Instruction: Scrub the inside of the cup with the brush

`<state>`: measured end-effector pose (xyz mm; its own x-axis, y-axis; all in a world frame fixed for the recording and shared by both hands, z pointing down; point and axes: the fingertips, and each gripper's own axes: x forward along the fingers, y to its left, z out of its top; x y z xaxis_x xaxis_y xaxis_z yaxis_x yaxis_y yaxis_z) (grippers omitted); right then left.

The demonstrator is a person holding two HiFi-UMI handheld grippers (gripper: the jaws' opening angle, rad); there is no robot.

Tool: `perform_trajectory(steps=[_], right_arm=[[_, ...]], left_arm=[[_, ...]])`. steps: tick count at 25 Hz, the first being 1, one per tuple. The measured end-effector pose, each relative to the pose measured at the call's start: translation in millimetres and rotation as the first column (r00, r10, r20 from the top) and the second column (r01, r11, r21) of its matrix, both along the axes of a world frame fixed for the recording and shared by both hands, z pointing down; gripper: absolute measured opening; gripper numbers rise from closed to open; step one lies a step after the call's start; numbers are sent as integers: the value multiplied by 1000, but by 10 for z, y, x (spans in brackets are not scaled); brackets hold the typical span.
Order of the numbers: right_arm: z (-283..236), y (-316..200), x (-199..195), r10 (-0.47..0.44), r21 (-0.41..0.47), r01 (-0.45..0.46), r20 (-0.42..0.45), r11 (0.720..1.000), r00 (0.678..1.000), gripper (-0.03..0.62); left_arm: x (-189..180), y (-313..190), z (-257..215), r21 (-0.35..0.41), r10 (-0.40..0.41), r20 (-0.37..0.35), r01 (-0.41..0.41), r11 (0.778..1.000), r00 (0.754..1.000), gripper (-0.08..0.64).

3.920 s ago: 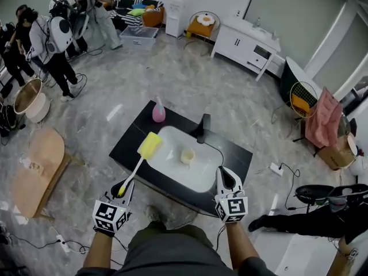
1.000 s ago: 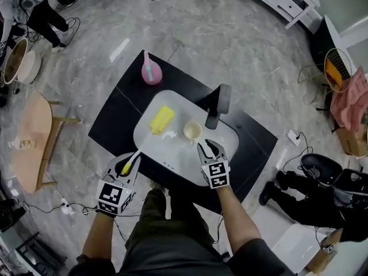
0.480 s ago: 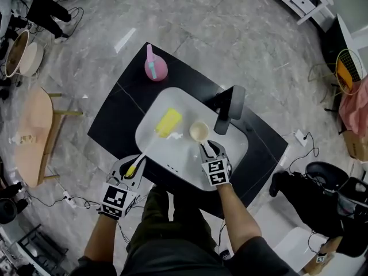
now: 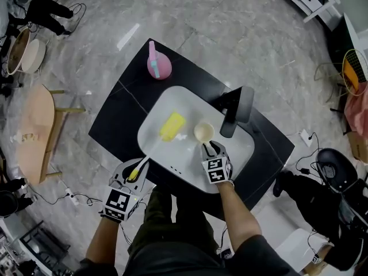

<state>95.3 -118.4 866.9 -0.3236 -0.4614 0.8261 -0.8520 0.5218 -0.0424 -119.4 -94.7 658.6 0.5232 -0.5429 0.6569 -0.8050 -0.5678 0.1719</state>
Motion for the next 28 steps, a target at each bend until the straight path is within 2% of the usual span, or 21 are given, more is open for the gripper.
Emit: perform_trajectory(steps=[11,13,15,22,28], right_arm=[[36,-27,16,24,20,-24,-15,1000,1000,103],[25,-33,28,29,32,-28,-18,999,999,79],[6,-45,31,32,48,-31,-18,998,999,55],[-237,-165,-17,23,161,-26,22,987,999,48],[-466,-163,-5,-10,204,7,14,979,1000,46]], left_arm=[[-41,68,84,-23,-5,9,5,1000,1000,31],[-35,71,91,-24,-5,6,5,1000,1000,31],[-28,73,99,-24,-5,5,5,1000,1000,31],[-30,106,125,-30,-5,8,5,1000,1000,31],[-39,116,50,-20,-2,4,2,1000,1000,31]])
